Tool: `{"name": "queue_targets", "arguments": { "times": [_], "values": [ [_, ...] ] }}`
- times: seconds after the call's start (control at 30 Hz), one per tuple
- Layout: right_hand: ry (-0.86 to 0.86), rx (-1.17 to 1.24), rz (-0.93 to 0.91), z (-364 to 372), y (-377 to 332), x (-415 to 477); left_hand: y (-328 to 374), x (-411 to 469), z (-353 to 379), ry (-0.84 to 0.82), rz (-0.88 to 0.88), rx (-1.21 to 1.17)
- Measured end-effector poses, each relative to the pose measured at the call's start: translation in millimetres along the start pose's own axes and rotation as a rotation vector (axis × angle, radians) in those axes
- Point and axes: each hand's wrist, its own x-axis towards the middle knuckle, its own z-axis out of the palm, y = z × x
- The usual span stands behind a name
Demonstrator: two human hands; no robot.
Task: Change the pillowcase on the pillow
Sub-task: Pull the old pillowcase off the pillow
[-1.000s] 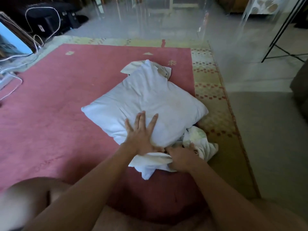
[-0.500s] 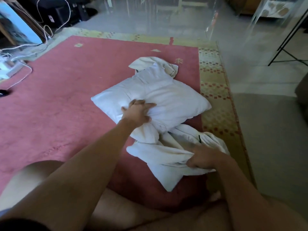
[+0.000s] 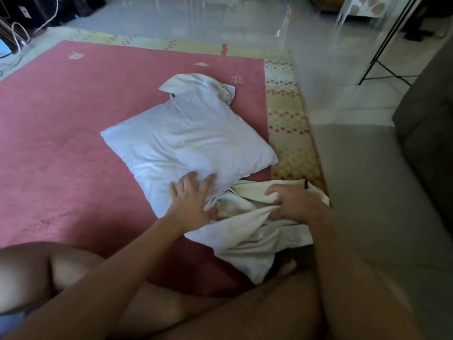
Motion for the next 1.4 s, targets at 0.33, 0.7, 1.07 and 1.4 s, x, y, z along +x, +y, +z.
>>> {"name": "queue_targets", "arguments": {
  "times": [0.33,0.7,1.07,1.4],
  "values": [
    [-0.017,-0.200,0.199,34,2,35,26,-32,62,-0.059,0.060,0.206],
    [0.124,0.343,0.134,17,13,43,88,32,20,0.113,-0.029,-0.882],
    [0.487,0.796,0.023,-35,25,13,145,69,-41,0.057,0.184,-1.436],
    [1.009,0.753,0.210,-86,99,-18,146,86,41,-0.240,0.144,-0.592]
  ]
}}
